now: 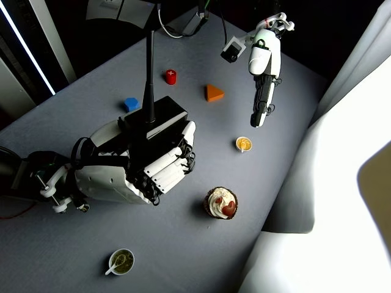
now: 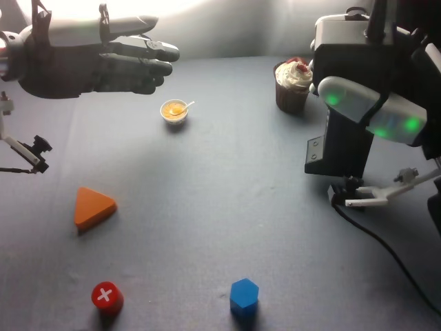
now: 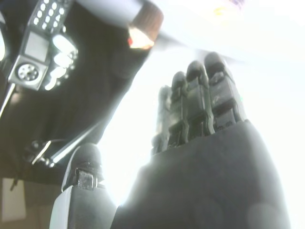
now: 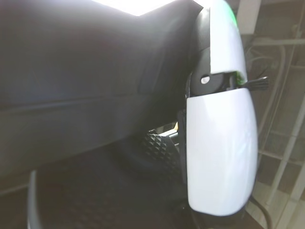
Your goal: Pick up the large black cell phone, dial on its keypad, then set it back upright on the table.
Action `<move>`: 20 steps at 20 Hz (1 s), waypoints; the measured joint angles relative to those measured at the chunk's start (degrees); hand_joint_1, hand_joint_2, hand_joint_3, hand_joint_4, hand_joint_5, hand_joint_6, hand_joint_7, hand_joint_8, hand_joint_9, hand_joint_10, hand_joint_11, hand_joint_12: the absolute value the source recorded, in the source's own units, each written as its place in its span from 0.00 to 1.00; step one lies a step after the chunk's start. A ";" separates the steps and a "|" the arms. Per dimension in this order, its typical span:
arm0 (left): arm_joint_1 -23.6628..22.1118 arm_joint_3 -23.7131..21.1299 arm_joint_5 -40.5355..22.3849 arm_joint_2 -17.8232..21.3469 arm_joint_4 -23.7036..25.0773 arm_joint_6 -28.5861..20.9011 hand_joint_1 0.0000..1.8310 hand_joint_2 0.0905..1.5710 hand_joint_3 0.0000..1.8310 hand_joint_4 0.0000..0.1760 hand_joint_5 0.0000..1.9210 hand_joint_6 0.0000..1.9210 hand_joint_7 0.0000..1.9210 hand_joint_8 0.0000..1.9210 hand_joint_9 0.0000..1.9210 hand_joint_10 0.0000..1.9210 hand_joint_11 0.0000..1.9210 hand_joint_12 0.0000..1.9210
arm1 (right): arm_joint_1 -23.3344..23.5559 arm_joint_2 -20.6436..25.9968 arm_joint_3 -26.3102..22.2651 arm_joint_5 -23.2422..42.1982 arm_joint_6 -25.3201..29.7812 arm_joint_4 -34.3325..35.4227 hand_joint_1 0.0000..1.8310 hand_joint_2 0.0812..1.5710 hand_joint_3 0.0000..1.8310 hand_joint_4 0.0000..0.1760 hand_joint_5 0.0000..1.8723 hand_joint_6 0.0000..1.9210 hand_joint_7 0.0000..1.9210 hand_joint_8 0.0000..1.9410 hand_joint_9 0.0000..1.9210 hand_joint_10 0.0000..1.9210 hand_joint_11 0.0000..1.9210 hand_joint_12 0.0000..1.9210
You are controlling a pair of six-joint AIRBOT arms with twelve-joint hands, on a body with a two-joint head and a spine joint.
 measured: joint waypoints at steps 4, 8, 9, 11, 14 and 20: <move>0.28 -0.92 0.20 0.00 0.04 0.02 0.00 0.71 0.00 0.16 0.08 0.00 0.08 0.00 0.06 0.00 0.00 0.10 | -0.28 -0.55 0.44 -0.24 0.00 1.40 0.74 0.74 0.00 0.00 0.44 0.51 0.43 0.65 0.43 0.77 0.46 0.67; 0.28 -1.38 -0.02 -0.04 -0.02 0.04 0.00 0.70 0.00 0.17 0.08 0.00 0.08 0.00 0.06 0.00 0.00 0.12 | -0.72 -1.11 0.79 0.42 0.02 2.84 0.74 0.74 0.00 0.00 0.46 0.49 0.42 0.66 0.43 0.77 0.46 0.67; 0.31 -1.38 -0.04 -0.04 -0.04 0.04 0.00 0.70 0.00 0.18 0.08 0.00 0.08 0.00 0.05 0.00 0.00 0.11 | -0.87 -1.16 0.83 0.48 0.02 2.91 0.74 0.75 0.00 0.00 0.45 0.57 0.37 0.62 0.43 0.78 0.47 0.67; 0.59 -1.36 0.13 -0.04 -0.31 0.07 0.00 0.70 0.00 0.20 0.08 0.00 0.08 0.00 0.06 0.00 0.00 0.11 | -0.94 -1.44 1.03 0.59 0.04 2.86 0.73 0.75 0.00 0.00 0.44 0.60 0.36 0.62 0.43 0.78 0.46 0.67; 2.43 -1.36 0.48 -0.11 -2.49 0.70 0.00 0.70 0.00 0.15 0.06 0.00 0.07 0.00 0.04 0.00 0.00 0.07 | -1.16 -1.53 1.03 0.87 0.09 2.97 0.74 0.73 0.00 0.00 0.46 0.49 0.43 0.65 0.43 0.75 0.45 0.65; 3.56 -1.36 1.73 -0.76 -6.25 2.23 0.00 0.70 0.00 0.16 0.07 0.00 0.07 0.00 0.05 0.00 0.00 0.06 | -1.53 -1.77 0.63 2.54 0.17 3.58 0.81 0.72 0.00 0.00 0.45 0.48 0.40 0.61 0.42 0.70 0.46 0.82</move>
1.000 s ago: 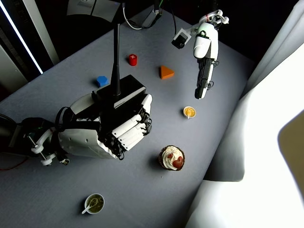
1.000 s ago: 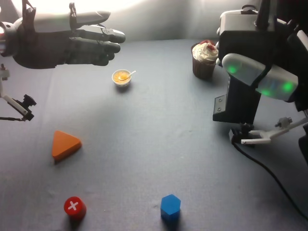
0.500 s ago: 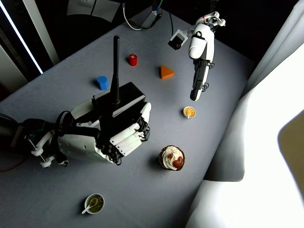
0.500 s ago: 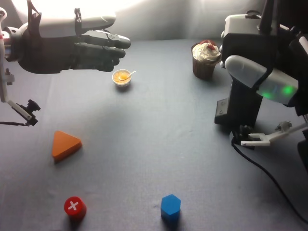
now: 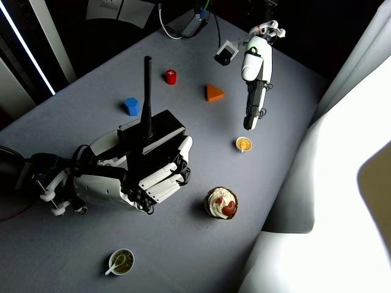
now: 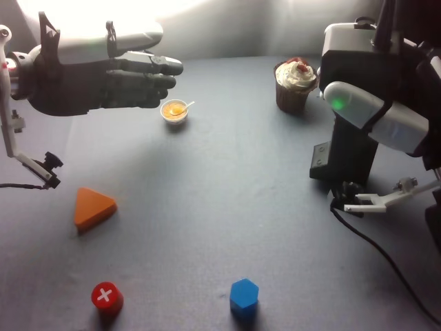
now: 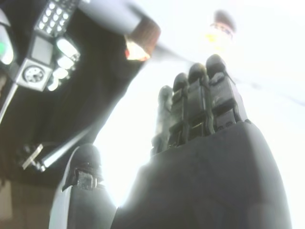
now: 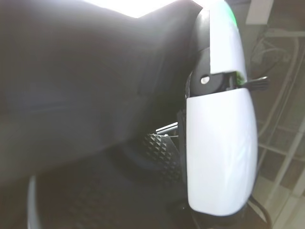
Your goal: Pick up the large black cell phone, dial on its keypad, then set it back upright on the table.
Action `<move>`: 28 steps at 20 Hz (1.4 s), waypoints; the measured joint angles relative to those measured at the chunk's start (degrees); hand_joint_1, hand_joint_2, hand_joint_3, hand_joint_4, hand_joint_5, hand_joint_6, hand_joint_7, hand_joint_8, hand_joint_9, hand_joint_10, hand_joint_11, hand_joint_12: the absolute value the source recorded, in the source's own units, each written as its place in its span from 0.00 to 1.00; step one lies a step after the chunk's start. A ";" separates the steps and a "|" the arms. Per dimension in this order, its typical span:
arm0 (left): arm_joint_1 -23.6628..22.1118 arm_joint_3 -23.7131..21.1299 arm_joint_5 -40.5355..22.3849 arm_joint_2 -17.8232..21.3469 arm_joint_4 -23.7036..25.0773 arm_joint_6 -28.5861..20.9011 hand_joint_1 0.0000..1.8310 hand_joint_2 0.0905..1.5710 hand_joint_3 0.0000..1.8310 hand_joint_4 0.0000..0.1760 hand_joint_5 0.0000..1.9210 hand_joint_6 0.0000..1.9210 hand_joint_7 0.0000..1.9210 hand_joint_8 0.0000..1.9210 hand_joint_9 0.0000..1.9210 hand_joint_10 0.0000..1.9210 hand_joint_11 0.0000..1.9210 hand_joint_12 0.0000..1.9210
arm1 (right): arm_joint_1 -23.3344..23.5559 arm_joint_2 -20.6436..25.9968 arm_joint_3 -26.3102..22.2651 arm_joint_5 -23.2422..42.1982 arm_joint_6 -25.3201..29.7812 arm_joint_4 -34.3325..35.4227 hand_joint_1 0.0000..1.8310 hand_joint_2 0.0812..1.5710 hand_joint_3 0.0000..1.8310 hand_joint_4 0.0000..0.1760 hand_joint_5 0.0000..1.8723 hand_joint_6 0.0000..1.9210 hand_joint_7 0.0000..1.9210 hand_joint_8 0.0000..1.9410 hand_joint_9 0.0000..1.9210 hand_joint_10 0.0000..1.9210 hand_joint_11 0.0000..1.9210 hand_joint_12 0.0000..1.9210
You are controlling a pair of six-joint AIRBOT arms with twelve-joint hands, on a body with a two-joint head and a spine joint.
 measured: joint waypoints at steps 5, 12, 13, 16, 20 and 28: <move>0.00 0.00 0.24 -0.17 -0.48 1.44 0.00 0.70 0.00 0.16 0.07 0.00 0.07 0.00 0.05 0.00 0.00 0.06 | -0.92 -0.11 -0.07 0.24 0.00 0.46 0.74 0.73 0.00 0.00 0.45 0.50 0.42 0.66 0.44 0.74 0.45 0.65; -0.09 3.52 -2.16 -2.93 -3.74 15.47 0.00 0.70 0.00 0.15 0.08 0.00 0.08 0.00 0.06 0.00 0.00 0.12 | -1.49 -0.24 -0.07 1.07 0.31 1.27 0.74 0.73 0.00 0.00 0.47 0.52 0.40 0.63 0.44 0.75 0.44 0.67; -0.33 3.63 -2.51 -2.93 -3.69 16.31 0.00 0.70 0.00 0.15 0.08 0.00 0.08 0.00 0.06 0.00 0.00 0.12 | -1.49 -0.24 -0.07 1.07 0.28 1.36 0.74 0.73 0.00 0.00 0.47 0.52 0.40 0.63 0.44 0.75 0.44 0.67; -0.68 3.61 -4.22 -2.93 -3.89 17.75 0.00 0.70 0.00 0.17 0.08 0.00 0.09 0.00 0.07 0.00 0.00 0.15 | -1.49 -0.55 -0.04 1.18 0.37 1.49 0.80 0.73 0.00 0.00 0.45 0.53 0.38 0.59 0.42 0.70 0.45 0.84; -0.76 3.58 -4.37 -2.93 -3.39 17.77 0.00 0.69 0.00 0.16 0.07 0.00 0.08 0.00 0.05 0.00 0.00 0.12 | -1.49 -0.92 -0.04 1.60 0.35 1.86 0.80 0.71 0.00 0.00 0.46 0.45 0.44 0.61 0.46 0.65 0.42 0.83; -5.95 4.46 -5.95 -2.60 2.97 15.23 0.00 0.70 0.00 0.20 0.08 0.00 0.09 0.00 0.07 0.00 0.00 0.13 | -1.49 -1.07 0.39 1.97 0.48 1.70 0.74 0.73 0.00 0.00 0.42 0.60 0.43 0.62 0.45 0.69 0.41 0.62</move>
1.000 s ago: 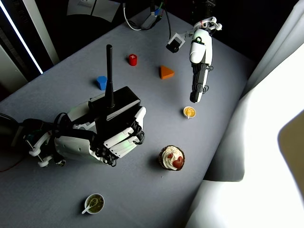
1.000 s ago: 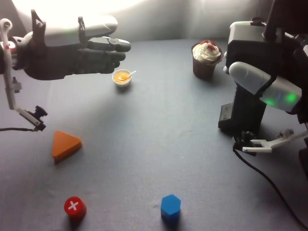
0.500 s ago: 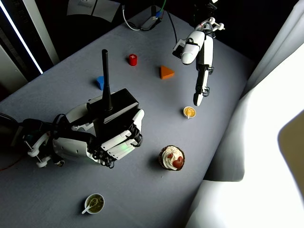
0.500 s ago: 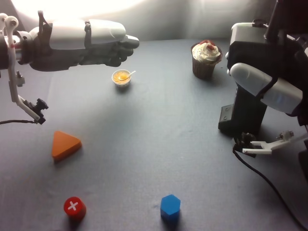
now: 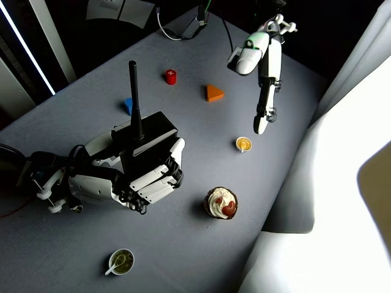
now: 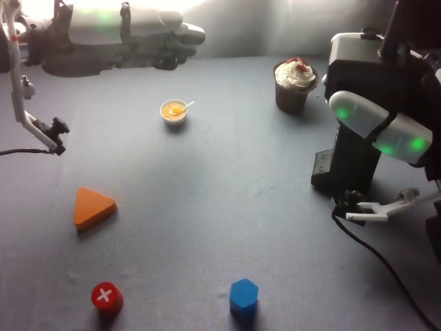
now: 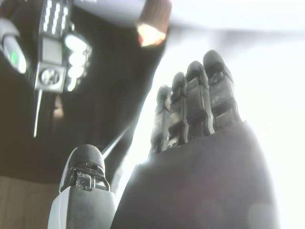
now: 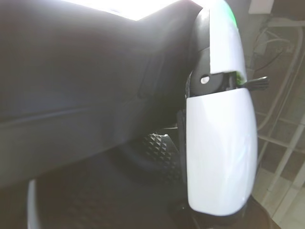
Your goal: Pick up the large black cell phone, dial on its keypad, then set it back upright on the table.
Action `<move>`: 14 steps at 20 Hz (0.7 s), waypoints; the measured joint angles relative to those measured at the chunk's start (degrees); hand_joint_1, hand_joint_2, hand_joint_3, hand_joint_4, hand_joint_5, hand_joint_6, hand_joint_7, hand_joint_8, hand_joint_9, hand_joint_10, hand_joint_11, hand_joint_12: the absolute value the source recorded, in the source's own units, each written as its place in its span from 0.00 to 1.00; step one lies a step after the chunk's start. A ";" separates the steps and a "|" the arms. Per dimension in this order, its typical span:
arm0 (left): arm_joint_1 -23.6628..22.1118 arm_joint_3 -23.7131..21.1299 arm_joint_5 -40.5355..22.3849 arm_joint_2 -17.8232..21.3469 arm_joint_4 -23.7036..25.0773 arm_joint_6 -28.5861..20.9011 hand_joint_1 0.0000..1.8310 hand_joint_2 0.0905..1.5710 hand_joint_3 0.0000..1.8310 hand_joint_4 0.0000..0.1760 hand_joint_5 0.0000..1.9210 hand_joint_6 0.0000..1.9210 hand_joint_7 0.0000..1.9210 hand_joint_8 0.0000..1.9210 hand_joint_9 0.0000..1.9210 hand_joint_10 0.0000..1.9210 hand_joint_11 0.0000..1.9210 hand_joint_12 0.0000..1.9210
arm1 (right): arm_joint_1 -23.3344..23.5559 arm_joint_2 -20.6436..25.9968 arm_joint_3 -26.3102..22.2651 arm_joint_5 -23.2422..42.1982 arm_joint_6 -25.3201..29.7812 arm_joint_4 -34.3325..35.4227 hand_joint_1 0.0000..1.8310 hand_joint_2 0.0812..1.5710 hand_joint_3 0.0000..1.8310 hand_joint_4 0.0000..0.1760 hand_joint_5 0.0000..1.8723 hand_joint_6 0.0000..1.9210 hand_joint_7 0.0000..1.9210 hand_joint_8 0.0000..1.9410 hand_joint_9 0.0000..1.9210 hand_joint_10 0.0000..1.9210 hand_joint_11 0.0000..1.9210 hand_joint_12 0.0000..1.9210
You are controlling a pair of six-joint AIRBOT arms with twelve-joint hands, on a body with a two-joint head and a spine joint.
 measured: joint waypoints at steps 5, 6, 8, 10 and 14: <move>-0.28 1.20 -0.46 1.20 0.85 -0.33 0.00 0.71 0.00 0.21 0.08 0.00 0.09 0.00 0.07 0.00 0.00 0.11 | -0.44 0.07 0.04 0.44 0.33 -0.02 0.63 0.77 0.00 0.01 0.38 0.70 0.44 0.65 0.46 0.26 0.34 0.64; -0.28 1.33 -0.39 1.25 0.55 -0.33 0.00 0.70 0.00 0.21 0.08 0.00 0.09 0.00 0.07 0.00 0.00 0.12 | -0.44 0.07 0.13 0.46 0.33 -0.02 0.61 0.77 0.00 0.00 0.40 0.68 0.39 0.34 0.44 0.25 0.31 0.65; -0.28 1.31 -0.52 1.25 1.03 -0.33 0.00 0.70 0.00 0.22 0.08 0.00 0.09 0.00 0.07 0.00 0.00 0.13 | -0.44 0.07 0.17 0.44 0.48 -0.07 0.61 0.72 0.00 0.00 0.38 0.31 0.43 0.10 0.42 0.22 0.28 0.64; -0.28 1.31 -0.63 1.25 1.05 -0.33 0.00 0.70 0.00 0.22 0.09 0.00 0.10 0.00 0.07 0.00 0.00 0.14 | -0.44 0.07 0.17 0.44 0.48 -0.11 0.62 0.69 0.00 0.00 0.44 0.06 0.45 0.02 0.41 0.17 0.27 0.62; -0.28 1.31 -0.61 1.22 1.03 -0.33 0.00 0.70 0.00 0.20 0.08 0.00 0.09 0.00 0.07 0.00 0.00 0.15 | -0.44 0.11 0.17 0.55 0.48 -0.07 0.60 0.68 0.00 0.00 0.42 0.00 0.40 0.00 0.40 0.09 0.24 0.60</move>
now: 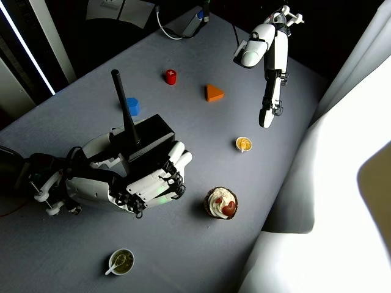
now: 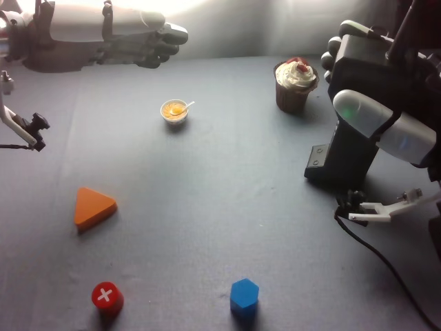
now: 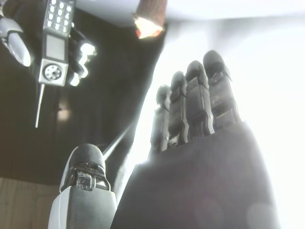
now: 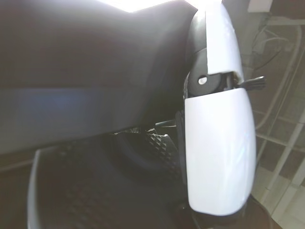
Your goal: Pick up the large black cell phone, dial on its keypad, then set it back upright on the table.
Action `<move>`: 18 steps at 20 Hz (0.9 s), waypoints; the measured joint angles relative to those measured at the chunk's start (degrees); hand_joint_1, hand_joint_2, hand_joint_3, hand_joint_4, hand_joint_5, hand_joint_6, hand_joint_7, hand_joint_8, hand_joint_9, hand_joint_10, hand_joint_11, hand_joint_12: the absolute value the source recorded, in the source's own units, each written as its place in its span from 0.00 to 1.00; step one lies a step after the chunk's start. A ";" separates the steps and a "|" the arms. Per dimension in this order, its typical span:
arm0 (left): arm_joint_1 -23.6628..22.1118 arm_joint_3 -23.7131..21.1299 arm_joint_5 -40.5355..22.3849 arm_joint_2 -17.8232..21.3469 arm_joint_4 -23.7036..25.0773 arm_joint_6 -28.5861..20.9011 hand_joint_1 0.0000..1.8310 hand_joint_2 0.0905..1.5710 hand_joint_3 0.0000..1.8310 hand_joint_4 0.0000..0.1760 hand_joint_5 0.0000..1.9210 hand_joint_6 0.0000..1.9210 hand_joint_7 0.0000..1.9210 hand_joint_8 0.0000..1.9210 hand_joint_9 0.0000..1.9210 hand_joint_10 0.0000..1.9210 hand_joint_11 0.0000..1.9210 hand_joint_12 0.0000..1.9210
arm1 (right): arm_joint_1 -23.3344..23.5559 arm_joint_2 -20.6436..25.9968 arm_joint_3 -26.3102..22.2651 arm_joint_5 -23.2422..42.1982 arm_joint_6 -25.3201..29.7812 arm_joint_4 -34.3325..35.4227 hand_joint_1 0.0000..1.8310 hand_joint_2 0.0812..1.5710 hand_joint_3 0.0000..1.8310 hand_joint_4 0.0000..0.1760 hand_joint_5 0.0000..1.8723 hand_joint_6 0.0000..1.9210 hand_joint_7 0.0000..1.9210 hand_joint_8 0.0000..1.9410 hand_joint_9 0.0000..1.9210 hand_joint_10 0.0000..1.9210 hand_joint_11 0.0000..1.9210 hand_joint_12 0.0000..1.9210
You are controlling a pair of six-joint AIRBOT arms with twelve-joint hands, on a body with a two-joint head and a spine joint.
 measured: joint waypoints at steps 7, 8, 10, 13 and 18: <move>-0.02 0.00 -0.02 0.02 -0.02 0.00 0.00 0.70 0.00 0.21 0.08 0.00 0.08 0.00 0.07 0.00 0.00 0.14 | -0.20 0.22 0.11 -0.09 0.02 -0.22 0.53 0.65 0.00 0.00 0.28 0.00 0.21 0.00 0.21 0.00 0.05 0.54; -0.02 0.00 0.00 0.02 0.00 0.00 0.00 0.70 0.00 0.21 0.08 0.00 0.08 0.00 0.07 0.00 0.00 0.13 | -0.31 0.31 0.11 0.04 0.04 -0.24 0.52 0.65 0.00 0.00 0.26 0.00 0.19 0.00 0.19 0.00 0.04 0.54; -0.02 0.00 -0.02 0.00 0.00 -0.02 0.00 0.70 0.00 0.22 0.07 0.00 0.08 0.00 0.07 0.00 0.00 0.14 | -0.31 0.55 0.11 0.22 0.20 -0.20 0.50 0.63 0.00 0.00 0.23 0.00 0.14 0.00 0.14 0.00 0.00 0.53; -0.02 0.00 -0.02 0.00 0.00 0.00 0.00 0.70 0.00 0.24 0.09 0.00 0.09 0.00 0.08 0.00 0.00 0.16 | -0.31 0.68 0.11 0.61 0.28 -0.44 0.41 0.62 0.00 0.14 0.13 0.00 0.11 0.00 0.08 0.00 0.00 0.40; -0.02 0.09 -0.07 0.00 0.04 0.00 0.00 0.70 0.00 0.21 0.08 0.00 0.09 0.00 0.07 0.00 0.00 0.17 | -0.31 0.83 0.11 0.72 0.42 -0.87 0.29 0.60 0.00 0.34 0.07 0.00 0.05 0.00 0.02 0.00 0.00 0.19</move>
